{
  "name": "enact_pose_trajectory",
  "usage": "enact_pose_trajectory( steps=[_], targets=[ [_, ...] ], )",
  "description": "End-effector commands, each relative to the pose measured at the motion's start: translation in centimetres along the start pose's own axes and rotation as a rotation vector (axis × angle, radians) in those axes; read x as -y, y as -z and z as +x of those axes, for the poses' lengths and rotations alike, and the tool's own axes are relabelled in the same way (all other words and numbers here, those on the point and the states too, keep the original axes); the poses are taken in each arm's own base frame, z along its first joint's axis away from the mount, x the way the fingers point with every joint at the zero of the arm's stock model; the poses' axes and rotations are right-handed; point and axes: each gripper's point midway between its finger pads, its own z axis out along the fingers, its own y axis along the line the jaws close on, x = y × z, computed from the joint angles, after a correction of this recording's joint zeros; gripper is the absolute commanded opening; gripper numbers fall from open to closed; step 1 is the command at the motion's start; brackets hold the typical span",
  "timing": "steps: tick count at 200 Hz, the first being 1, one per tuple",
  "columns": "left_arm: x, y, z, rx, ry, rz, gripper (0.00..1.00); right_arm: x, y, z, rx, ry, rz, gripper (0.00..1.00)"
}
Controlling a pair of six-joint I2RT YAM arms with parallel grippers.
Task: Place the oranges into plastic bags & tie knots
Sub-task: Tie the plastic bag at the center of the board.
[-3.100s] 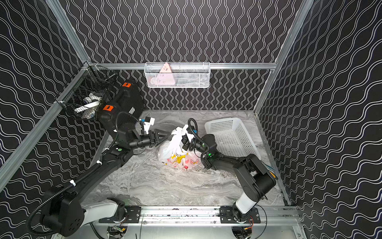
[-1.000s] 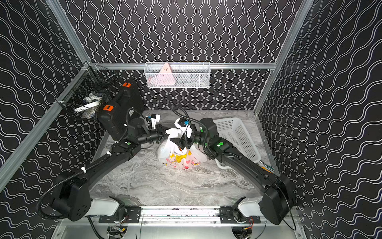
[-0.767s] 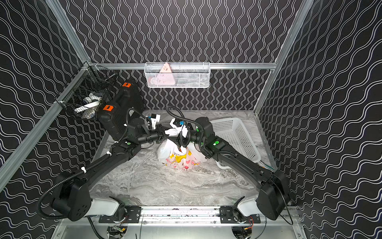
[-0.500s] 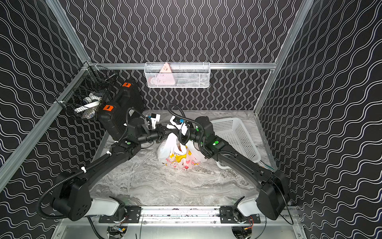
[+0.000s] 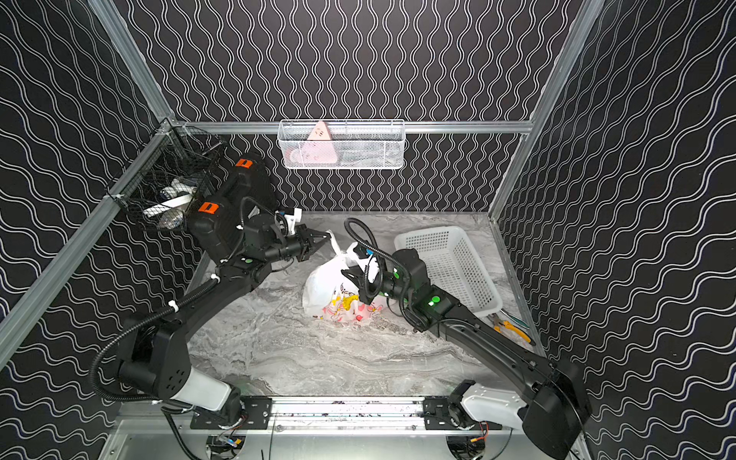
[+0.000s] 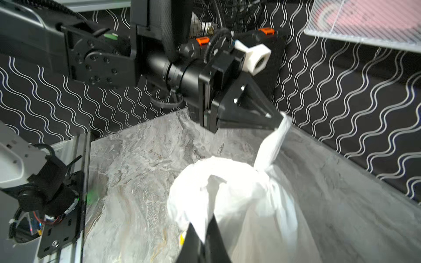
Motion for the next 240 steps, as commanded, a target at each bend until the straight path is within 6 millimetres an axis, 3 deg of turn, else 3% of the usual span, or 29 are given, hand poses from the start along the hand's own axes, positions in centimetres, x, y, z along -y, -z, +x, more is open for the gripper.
enact_pose_trajectory(
  steps=[1, 28, 56, 89, 112, 144, 161, 165, 175, 200, 204, 232, 240],
  targets=[
    [0.3, 0.2, -2.9, 0.102, -0.026, 0.024, 0.00, -0.8, 0.6, 2.6, -0.060, -0.109, -0.023, 0.00],
    [-2.1, 0.1, -5.6, 0.164, -0.016, -0.021, 0.00, -1.5, 1.2, 7.2, -0.172, -0.183, -0.022, 0.00],
    [-6.0, -0.7, -8.9, 0.226, -0.027, -0.086, 0.00, -2.8, 1.7, 12.0, -0.272, -0.232, -0.037, 0.00],
    [-11.1, -2.0, -12.5, 0.276, -0.004, -0.133, 0.00, -4.6, 2.7, 15.6, -0.341, -0.264, -0.038, 0.00],
    [-13.0, -2.9, -13.9, 0.281, -0.015, -0.164, 0.00, -5.3, 3.6, 17.7, -0.388, -0.273, -0.022, 0.00],
    [-15.6, -3.0, -15.2, 0.289, -0.009, -0.210, 0.00, -6.5, 4.1, 18.7, -0.409, -0.280, -0.016, 0.00],
    [-15.9, -3.2, -15.4, 0.275, -0.019, -0.202, 0.00, -6.9, 4.2, 19.0, -0.425, -0.277, -0.009, 0.00],
    [-15.7, -3.2, -15.4, 0.270, -0.026, -0.193, 0.00, -6.9, 4.2, 18.8, -0.422, -0.275, -0.009, 0.01],
    [-15.1, -3.2, -15.2, 0.264, -0.031, -0.168, 0.00, -6.8, 4.2, 17.9, -0.405, -0.267, -0.003, 0.17],
    [-14.3, -2.4, -14.2, 0.253, -0.040, -0.165, 0.00, -5.9, 3.9, 14.7, -0.369, -0.225, 0.047, 0.23],
    [-14.2, -2.3, -14.0, 0.247, -0.048, -0.165, 0.08, -5.7, 3.9, 14.1, -0.364, -0.225, 0.059, 0.26],
    [-13.4, -1.1, -12.7, 0.216, -0.089, -0.200, 0.96, -5.1, 3.7, 10.5, -0.324, -0.180, 0.082, 0.70],
    [-13.4, -0.6, -12.4, 0.210, -0.108, -0.237, 0.99, -4.8, 3.7, 9.5, -0.309, -0.179, 0.089, 0.82]
  ],
)
